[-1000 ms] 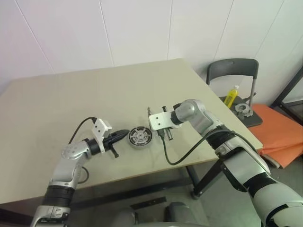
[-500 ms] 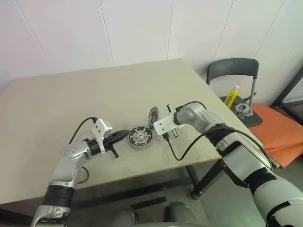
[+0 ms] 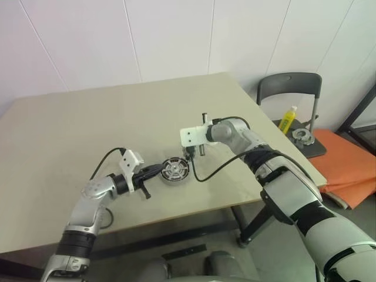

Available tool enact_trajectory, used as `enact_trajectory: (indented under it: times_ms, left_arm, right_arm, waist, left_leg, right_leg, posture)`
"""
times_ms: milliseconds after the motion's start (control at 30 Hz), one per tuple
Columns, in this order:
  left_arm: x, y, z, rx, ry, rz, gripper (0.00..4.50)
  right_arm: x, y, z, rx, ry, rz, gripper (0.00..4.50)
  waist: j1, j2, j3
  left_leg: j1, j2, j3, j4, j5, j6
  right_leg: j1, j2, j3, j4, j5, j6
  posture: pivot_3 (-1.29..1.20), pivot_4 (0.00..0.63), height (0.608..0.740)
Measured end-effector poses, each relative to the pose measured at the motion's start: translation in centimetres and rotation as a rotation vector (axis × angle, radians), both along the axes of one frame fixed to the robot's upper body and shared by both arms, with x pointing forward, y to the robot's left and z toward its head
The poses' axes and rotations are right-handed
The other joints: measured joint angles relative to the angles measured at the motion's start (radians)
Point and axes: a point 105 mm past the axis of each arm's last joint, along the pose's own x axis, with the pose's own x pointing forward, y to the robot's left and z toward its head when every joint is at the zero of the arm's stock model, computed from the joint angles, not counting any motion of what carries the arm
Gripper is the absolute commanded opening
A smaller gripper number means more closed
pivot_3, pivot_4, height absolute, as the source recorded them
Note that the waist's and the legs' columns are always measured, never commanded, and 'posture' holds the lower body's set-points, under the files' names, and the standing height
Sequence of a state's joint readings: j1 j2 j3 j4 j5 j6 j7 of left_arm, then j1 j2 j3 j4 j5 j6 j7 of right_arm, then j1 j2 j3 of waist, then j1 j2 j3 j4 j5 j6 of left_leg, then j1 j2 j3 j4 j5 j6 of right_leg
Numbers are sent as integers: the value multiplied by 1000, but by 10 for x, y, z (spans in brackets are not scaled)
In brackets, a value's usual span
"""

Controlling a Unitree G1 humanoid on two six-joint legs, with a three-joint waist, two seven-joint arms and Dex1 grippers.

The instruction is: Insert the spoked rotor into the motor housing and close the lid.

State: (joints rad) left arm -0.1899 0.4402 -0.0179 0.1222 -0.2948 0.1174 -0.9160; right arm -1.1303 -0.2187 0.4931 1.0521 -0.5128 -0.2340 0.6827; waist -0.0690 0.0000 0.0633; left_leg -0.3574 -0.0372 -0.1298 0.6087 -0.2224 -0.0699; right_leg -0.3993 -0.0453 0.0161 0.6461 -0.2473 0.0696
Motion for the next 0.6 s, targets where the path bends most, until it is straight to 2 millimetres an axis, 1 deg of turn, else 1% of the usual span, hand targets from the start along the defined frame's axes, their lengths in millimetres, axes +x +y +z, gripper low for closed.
enact_trajectory:
  times_ms: [67,167,367,467,500,600]
  left_arm:
    - [0,1,-1,1,6,2,0]
    - [0,2,-4,4,16,7,0]
    - [0,3,-7,12,25,9,0]
    - [0,2,-8,15,28,9,0]
    - [0,2,-8,17,28,9,0]
    - [1,3,-8,21,26,10,0]
  right_arm:
    - [-1,5,2,66,59,-22,19]
    - [-3,4,2,118,144,-54,19]
    - [-9,0,-2,149,311,-86,19]
    - [-20,3,-1,159,449,-61,19]
    - [-27,6,1,169,507,-42,19]
    - [-37,14,8,221,602,-20,19]
  waist:
    - [0,0,0]
    - [0,0,0]
    - [0,0,0]
    - [-1,0,0]
    - [-1,0,0]
    - [0,0,0]
  left_leg:
    - [0,0,0,0,0,0]
    - [0,0,0,0,0,0]
    - [0,0,0,0,0,0]
    - [0,0,0,0,0,0]
    - [0,0,0,0,0,0]
    - [0,0,0,-1,0,0]
  right_leg:
    - [0,0,0,0,0,0]
    - [0,0,0,0,0,0]
    - [0,0,0,0,0,0]
    - [-1,0,0,0,0,0]
    - [-1,0,0,0,0,0]
    - [-1,0,0,0,0,0]
  posture:
    - [0,0,740]
    - [0,0,740]
    - [0,0,740]
    - [0,0,740]
    - [0,0,740]
    - [0,0,740]
